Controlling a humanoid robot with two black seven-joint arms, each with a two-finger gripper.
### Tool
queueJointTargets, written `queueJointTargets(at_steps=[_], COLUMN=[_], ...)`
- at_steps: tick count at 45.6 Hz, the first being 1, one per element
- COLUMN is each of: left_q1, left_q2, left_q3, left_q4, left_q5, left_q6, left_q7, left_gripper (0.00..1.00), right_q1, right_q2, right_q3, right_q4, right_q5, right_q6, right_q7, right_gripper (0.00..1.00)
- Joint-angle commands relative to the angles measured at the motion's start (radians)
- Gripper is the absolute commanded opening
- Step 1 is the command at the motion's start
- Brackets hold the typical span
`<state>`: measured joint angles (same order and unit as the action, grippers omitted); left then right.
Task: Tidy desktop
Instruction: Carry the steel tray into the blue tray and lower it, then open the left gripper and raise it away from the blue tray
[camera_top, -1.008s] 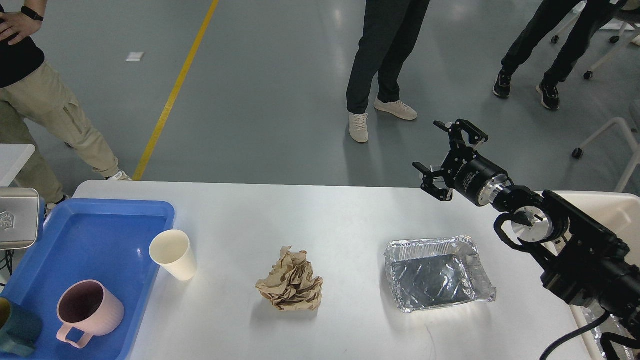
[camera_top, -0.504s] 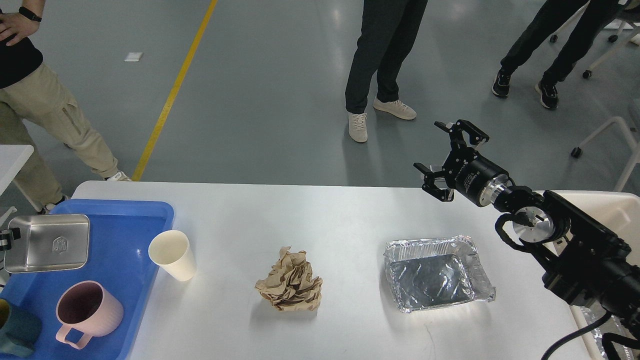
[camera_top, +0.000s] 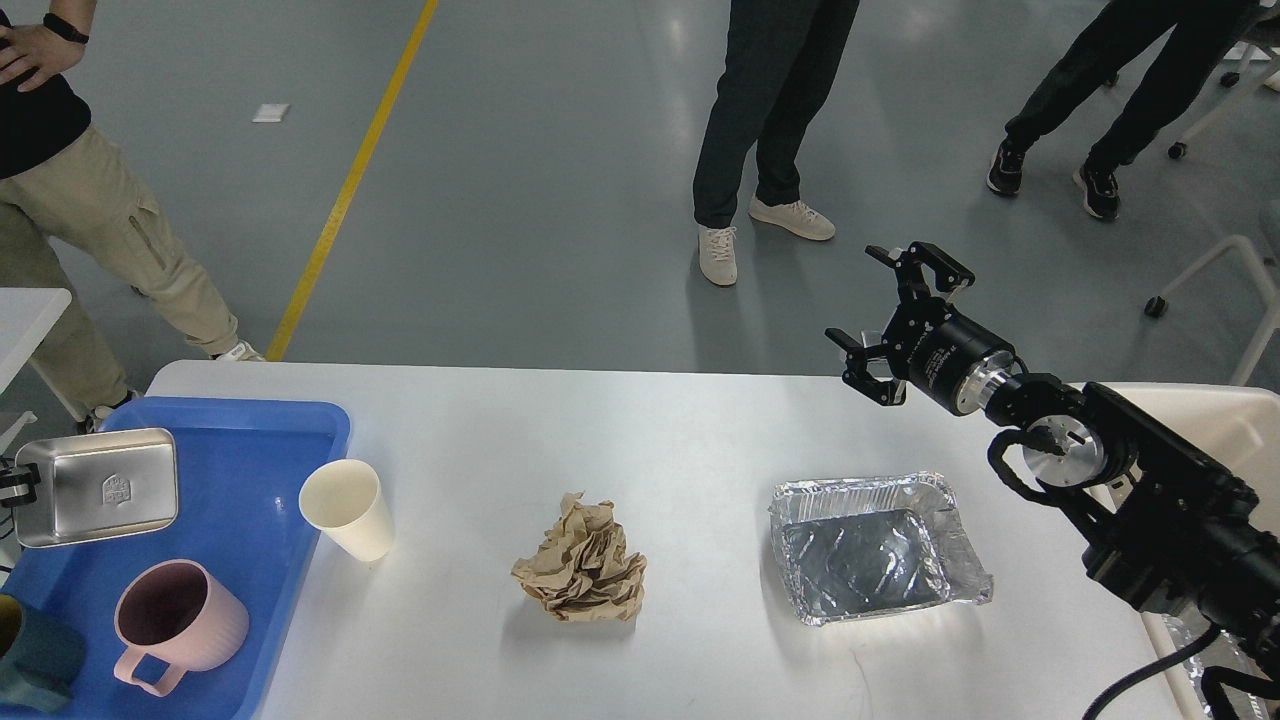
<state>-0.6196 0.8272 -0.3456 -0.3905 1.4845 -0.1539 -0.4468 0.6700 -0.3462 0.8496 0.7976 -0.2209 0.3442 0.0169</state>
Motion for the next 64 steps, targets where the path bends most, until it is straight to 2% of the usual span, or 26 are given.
queueJointTargets(at_steps=[1,26,30,35,39,44,49,53,58,62,64], left_q1=[0.001,0.005,0.003,0.000,-0.005,-0.041,-0.084,-0.092,-0.092,-0.083,-0.072], left_q2=[-0.022,-0.105,-0.115,-0.114,-0.115,-0.108,-0.097,-0.095,-0.085,-0.071,-0.069], left_q3=[0.002,0.017,0.017,0.017,0.014,-0.003,-0.006,-0.003,-0.009,-0.073,-0.130], left_q4=[0.012,0.010,0.010,0.010,0.004,-0.014,-0.034,-0.068,-0.149,-0.232,-0.269], left_q5=[-0.006,-0.010,-0.018,-0.097,-0.144,-0.210,-0.343,-0.452,-0.495,-0.533,-0.559], left_q6=[0.000,-0.006,-0.003,-0.013,-0.035,-0.130,-0.254,-0.306,-0.303,-0.291,-0.283], left_q7=[0.000,-0.003,-0.003,0.000,0.000,-0.004,-0.016,-0.020,-0.020,-0.020,-0.018], left_gripper=[0.04,0.14,0.22,0.41,0.50,0.60,0.67,0.69,0.74,0.92,0.94], right_q1=[0.000,-0.003,-0.003,-0.004,-0.003,-0.003,0.000,0.000,0.000,0.002,0.002], right_q2=[-0.002,-0.004,-0.004,-0.004,0.000,0.003,0.003,0.003,0.003,0.000,-0.002], right_q3=[0.000,-0.001,-0.001,-0.001,-0.001,-0.004,-0.007,-0.007,-0.007,-0.011,-0.012], right_q4=[0.000,0.000,0.000,0.000,0.000,0.000,0.000,0.000,0.000,0.002,0.000], right_q5=[0.000,0.000,0.000,0.000,0.000,0.000,0.000,-0.002,0.000,-0.002,-0.002], right_q6=[0.001,-0.001,-0.001,-0.001,-0.001,-0.001,-0.001,-0.001,-0.001,-0.002,-0.002], right_q7=[0.000,0.000,0.000,0.002,0.000,0.002,0.002,0.002,0.002,0.000,0.002], right_gripper=[1.00,1.00,1.00,1.00,1.00,1.00,1.00,1.00,1.00,1.00,1.00])
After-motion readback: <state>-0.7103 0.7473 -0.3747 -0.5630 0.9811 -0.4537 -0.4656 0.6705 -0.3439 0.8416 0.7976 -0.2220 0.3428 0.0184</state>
